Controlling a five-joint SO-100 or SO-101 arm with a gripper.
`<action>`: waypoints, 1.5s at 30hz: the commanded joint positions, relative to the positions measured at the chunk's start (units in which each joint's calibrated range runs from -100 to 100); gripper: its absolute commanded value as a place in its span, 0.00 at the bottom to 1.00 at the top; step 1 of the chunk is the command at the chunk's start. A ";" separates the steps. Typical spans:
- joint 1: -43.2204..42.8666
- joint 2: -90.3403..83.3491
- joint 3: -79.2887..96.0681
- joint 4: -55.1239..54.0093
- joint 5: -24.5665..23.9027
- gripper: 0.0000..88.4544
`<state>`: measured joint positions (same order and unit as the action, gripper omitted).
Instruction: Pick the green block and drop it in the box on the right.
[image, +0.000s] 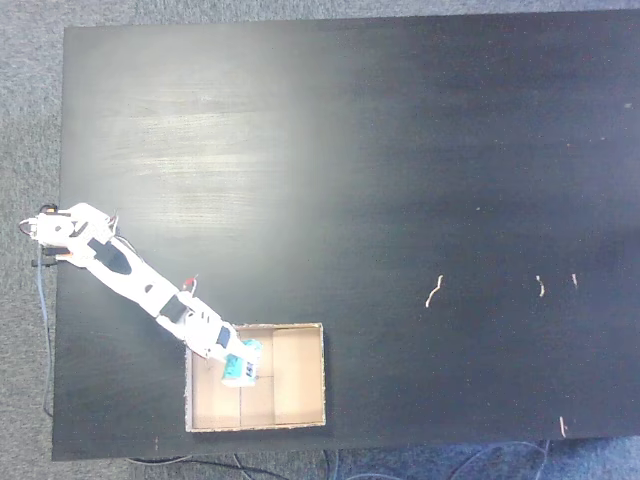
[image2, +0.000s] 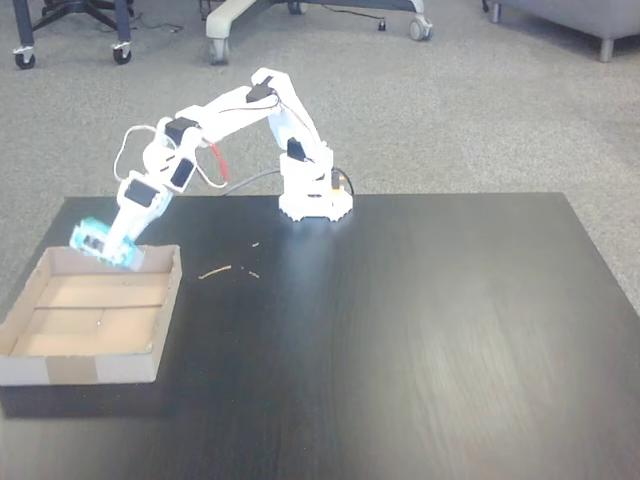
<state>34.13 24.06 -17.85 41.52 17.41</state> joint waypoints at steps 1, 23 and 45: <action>0.20 3.54 -11.26 4.97 0.24 0.17; -5.40 -16.44 4.97 8.35 -3.08 0.40; -40.88 -122.11 117.85 5.96 -14.07 0.00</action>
<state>-2.69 -97.66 98.49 42.41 3.49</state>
